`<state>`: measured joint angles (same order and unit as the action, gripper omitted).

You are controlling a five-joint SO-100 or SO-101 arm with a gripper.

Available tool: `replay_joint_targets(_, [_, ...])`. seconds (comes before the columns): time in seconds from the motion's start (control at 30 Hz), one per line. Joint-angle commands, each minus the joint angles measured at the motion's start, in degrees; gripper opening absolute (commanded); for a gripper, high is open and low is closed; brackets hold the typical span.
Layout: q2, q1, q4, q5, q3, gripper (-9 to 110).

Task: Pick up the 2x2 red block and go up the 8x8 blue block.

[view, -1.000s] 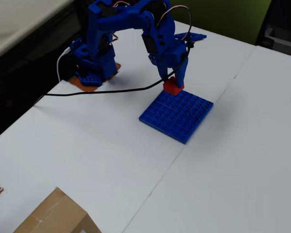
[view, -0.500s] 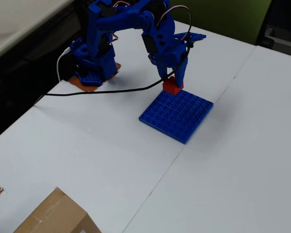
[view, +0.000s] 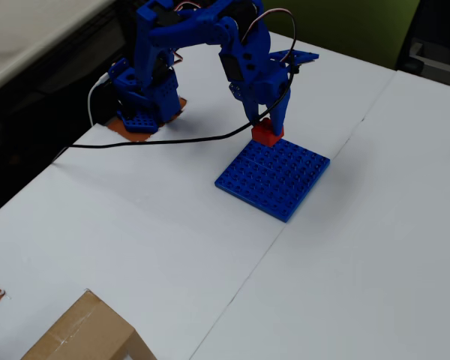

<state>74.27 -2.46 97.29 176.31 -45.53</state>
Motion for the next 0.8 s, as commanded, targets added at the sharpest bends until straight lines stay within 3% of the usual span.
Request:
replay_joint_targets(0.0, [1.85,-0.18,0.35,3.25,2.29,1])
replay_joint_targets(0.77, [2.37,-0.18,-0.62,3.08,1.23,1])
